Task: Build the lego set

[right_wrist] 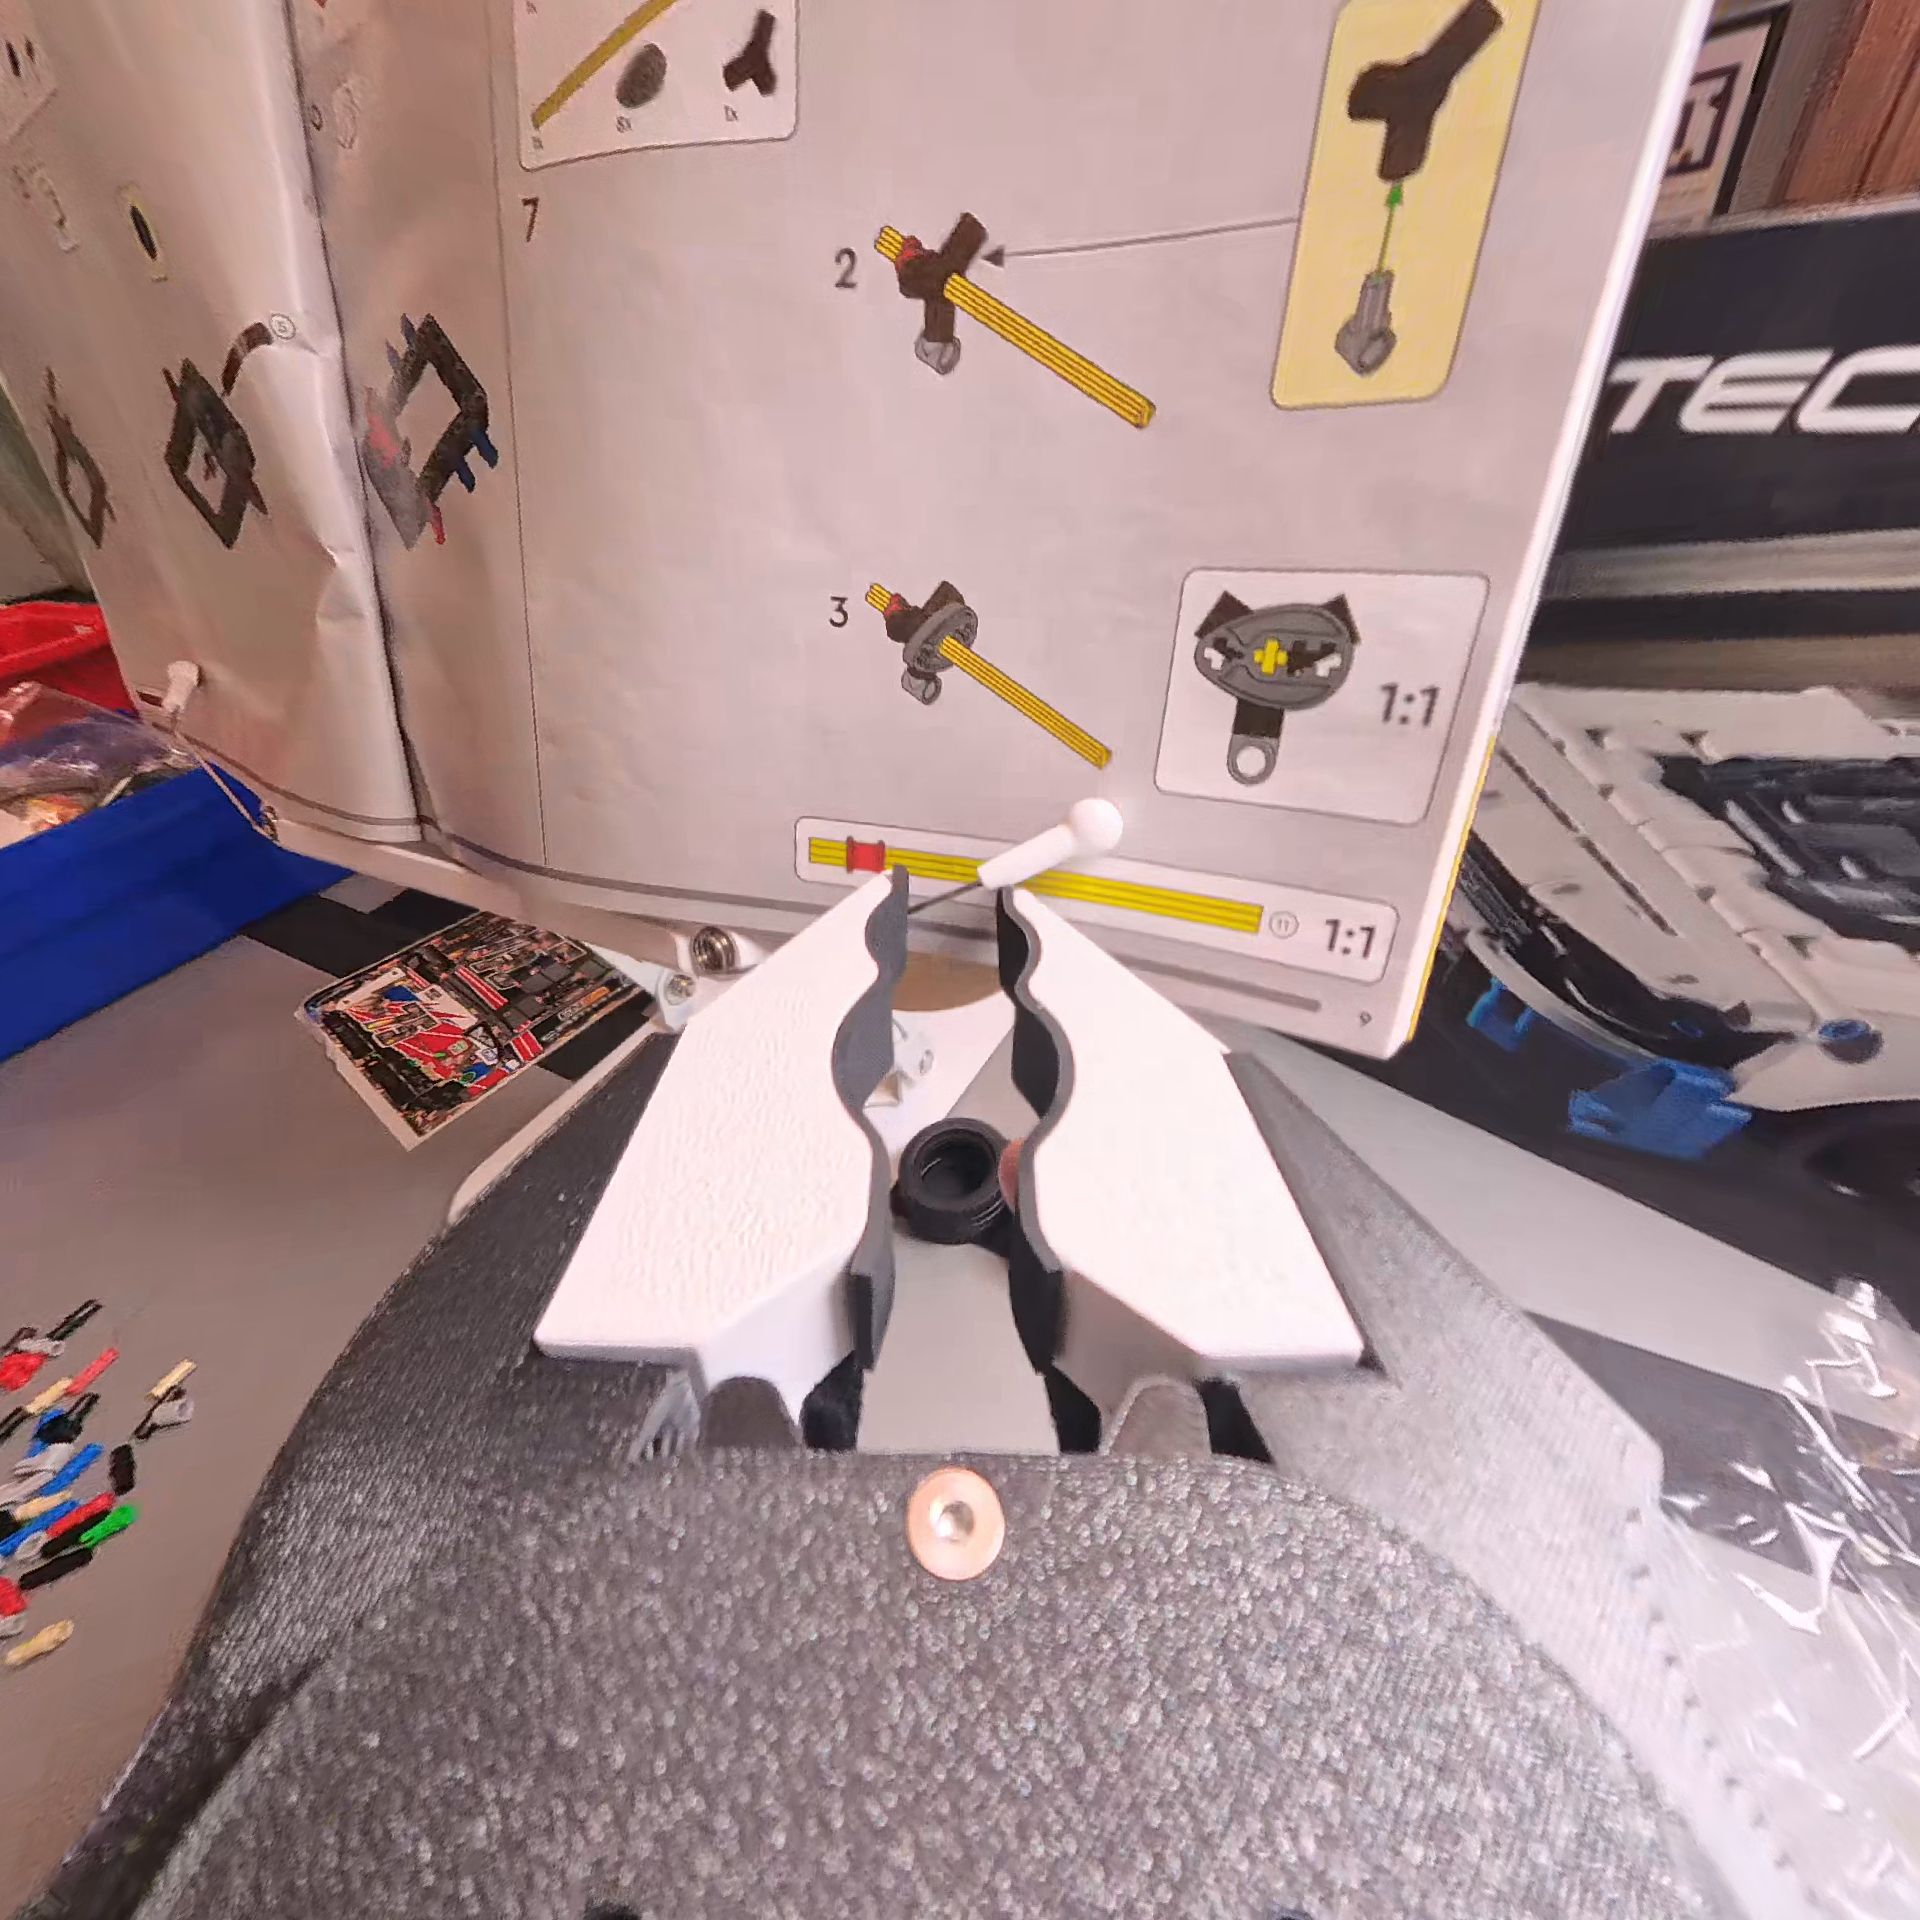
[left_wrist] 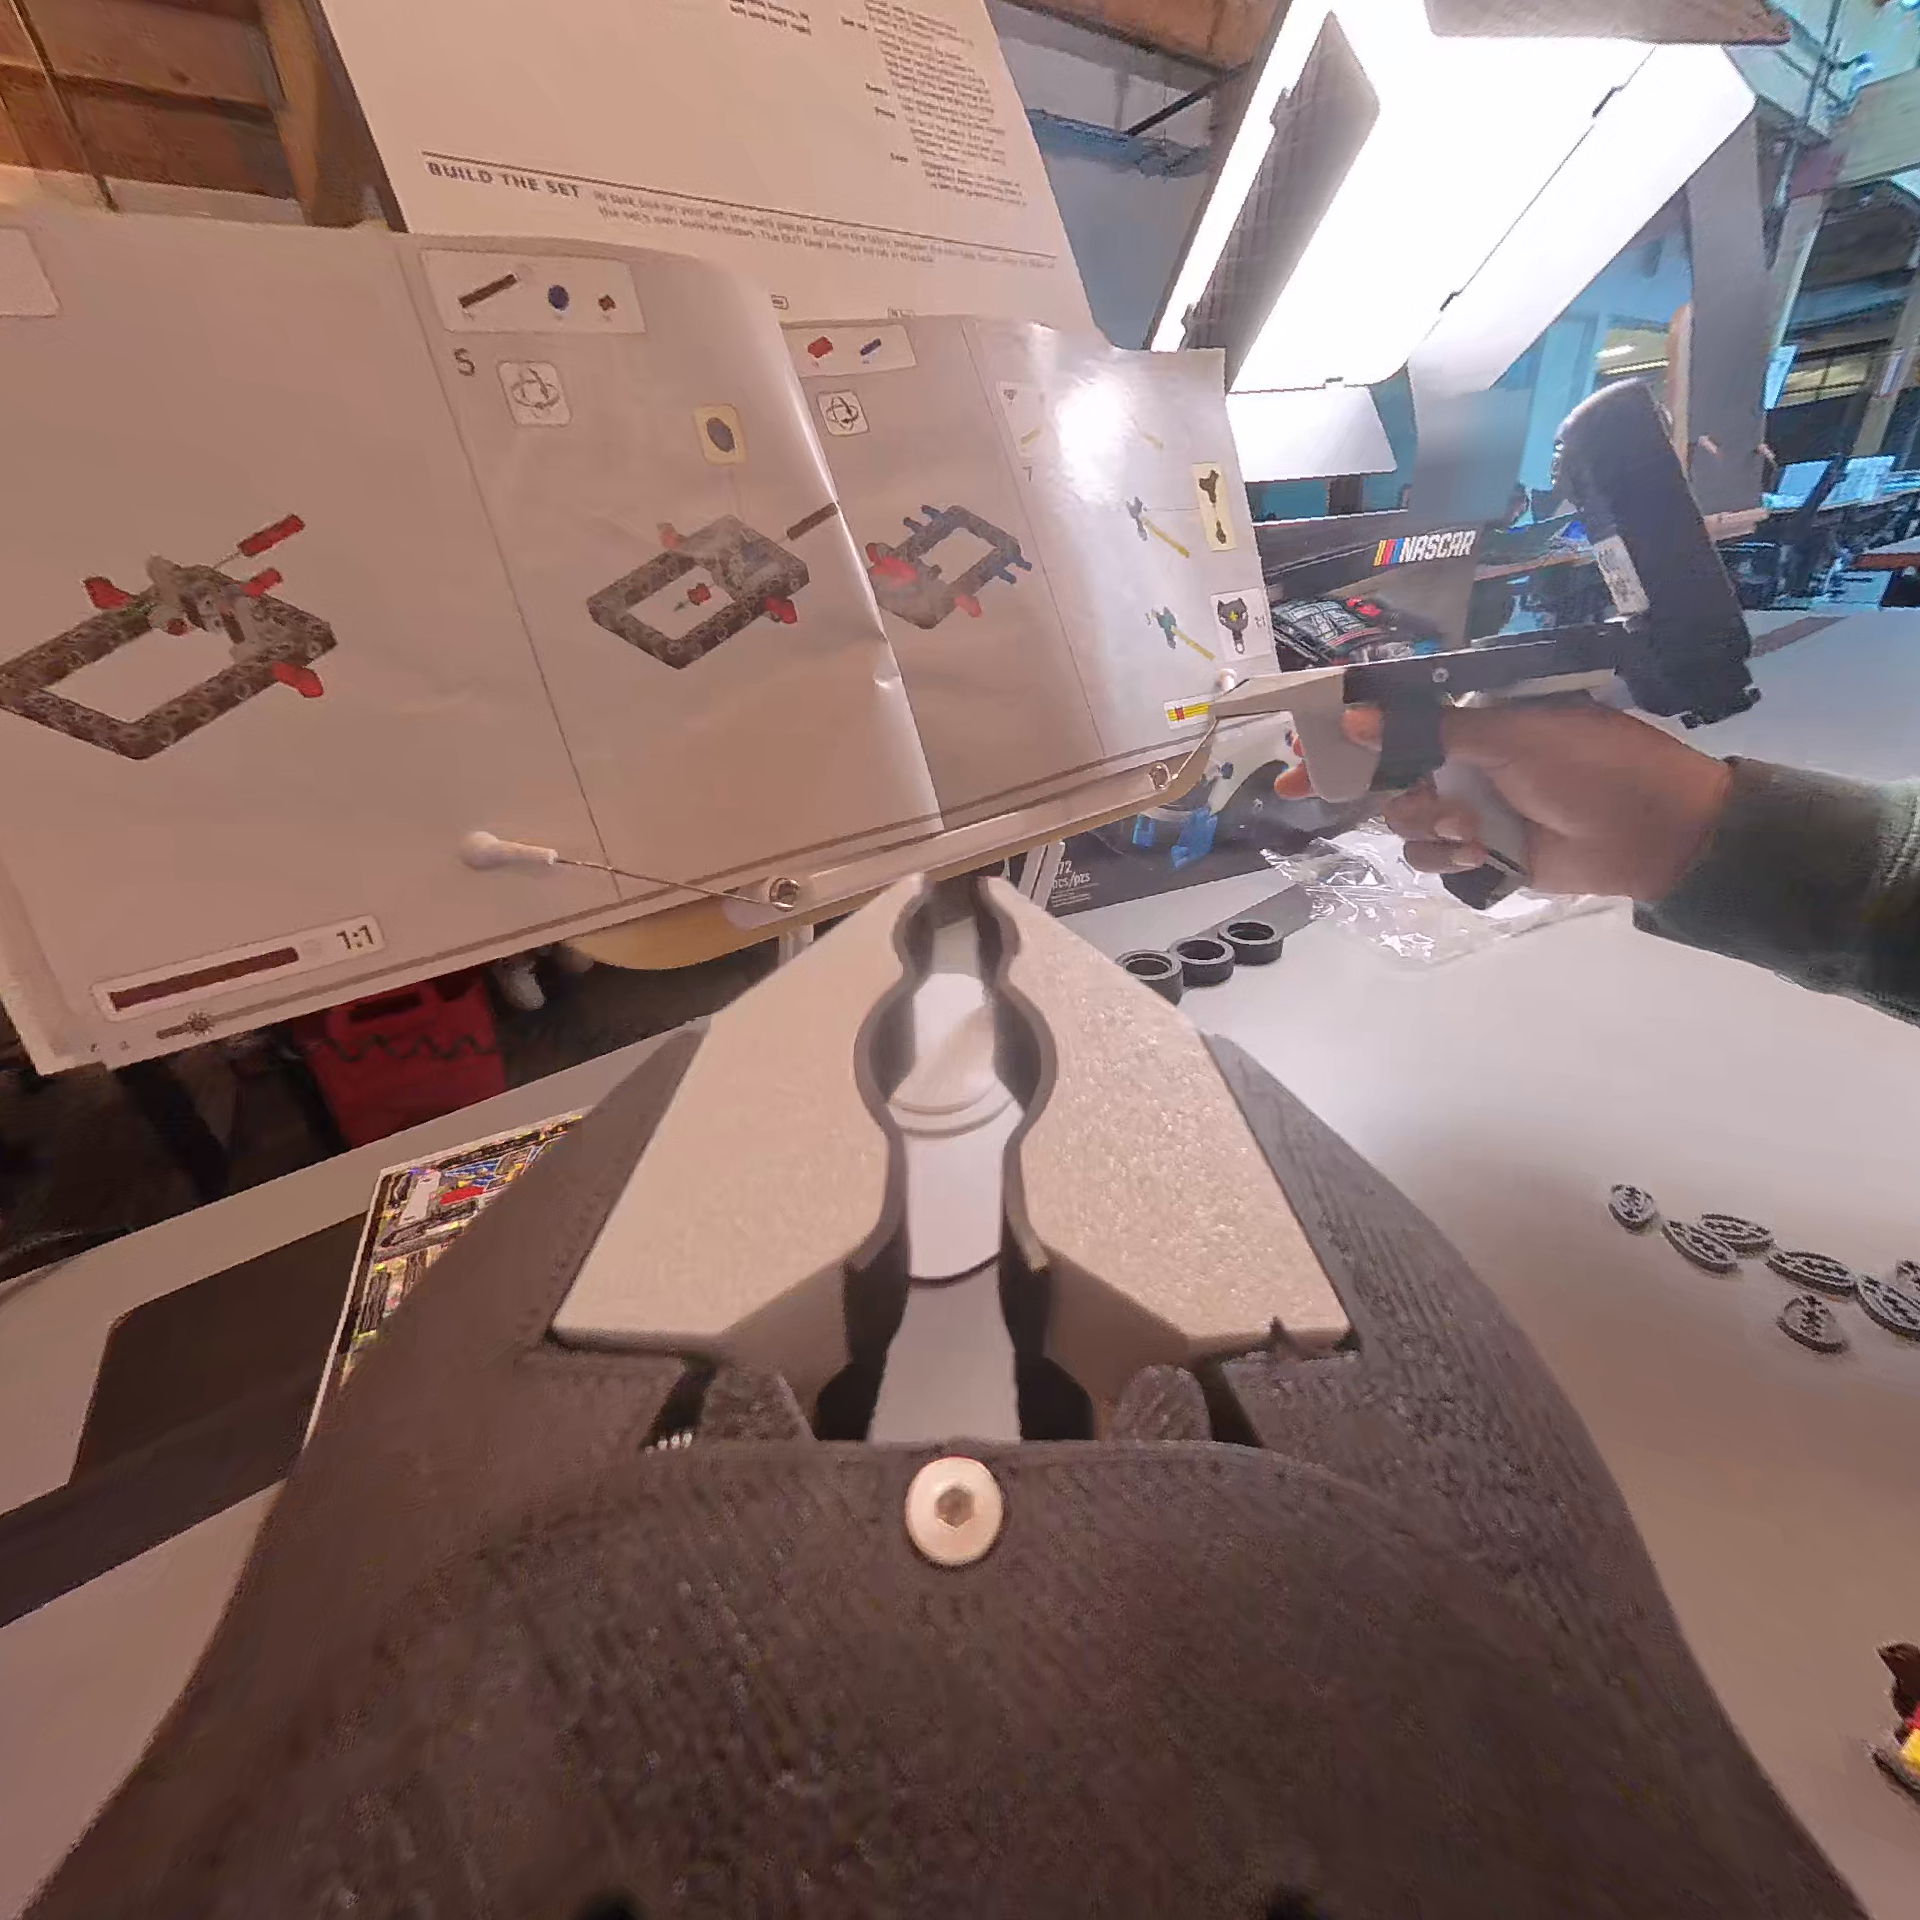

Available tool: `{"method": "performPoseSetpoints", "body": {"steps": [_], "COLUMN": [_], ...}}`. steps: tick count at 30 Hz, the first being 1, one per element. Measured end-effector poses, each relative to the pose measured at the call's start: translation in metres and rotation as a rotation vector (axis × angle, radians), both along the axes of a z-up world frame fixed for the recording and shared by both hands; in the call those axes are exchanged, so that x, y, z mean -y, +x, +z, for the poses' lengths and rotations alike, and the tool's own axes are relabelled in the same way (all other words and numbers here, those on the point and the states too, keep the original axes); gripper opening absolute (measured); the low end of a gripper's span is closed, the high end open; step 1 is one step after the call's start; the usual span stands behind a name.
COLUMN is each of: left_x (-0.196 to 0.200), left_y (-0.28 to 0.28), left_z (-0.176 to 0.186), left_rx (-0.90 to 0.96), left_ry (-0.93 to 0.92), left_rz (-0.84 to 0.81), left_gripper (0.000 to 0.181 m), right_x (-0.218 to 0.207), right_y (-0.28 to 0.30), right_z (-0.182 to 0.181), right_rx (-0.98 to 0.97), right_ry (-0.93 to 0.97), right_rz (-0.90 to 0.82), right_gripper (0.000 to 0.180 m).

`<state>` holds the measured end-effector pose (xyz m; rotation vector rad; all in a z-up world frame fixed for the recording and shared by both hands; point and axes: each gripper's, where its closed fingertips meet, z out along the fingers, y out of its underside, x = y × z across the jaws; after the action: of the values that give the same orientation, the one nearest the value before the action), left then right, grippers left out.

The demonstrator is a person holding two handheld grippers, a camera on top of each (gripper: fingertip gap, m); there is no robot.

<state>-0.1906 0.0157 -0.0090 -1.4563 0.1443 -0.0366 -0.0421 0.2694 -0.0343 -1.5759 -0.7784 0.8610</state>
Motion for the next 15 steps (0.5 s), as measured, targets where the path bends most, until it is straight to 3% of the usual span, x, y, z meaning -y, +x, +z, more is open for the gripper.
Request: {"method": "performPoseSetpoints", "body": {"steps": [1, 7, 10, 15], "left_x": [-0.001, -0.009, -0.010, -0.004], "left_y": [0.001, -0.007, -0.011, -0.015], "left_z": [0.001, -0.011, -0.022, -0.014], "left_rx": [-0.002, 0.029, 0.033, 0.032], "left_ry": [-0.005, -0.115, -0.170, -0.106], "left_rz": [0.003, 0.021, 0.019, 0.013], "left_gripper": [0.023, 0.073, 0.087, 0.045], "right_x": [0.000, 0.006, 0.009, 0.011], "right_y": [0.002, 0.007, 0.010, 0.029], "right_z": [-0.003, -0.017, -0.028, -0.039], "right_rx": [-0.012, -0.089, -0.077, -0.075], "right_ry": [-0.014, -0.075, -0.116, -0.069], "right_rz": [0.005, 0.056, 0.072, 0.075], "right_gripper": [0.015, 0.019, 0.018, 0.022]}}
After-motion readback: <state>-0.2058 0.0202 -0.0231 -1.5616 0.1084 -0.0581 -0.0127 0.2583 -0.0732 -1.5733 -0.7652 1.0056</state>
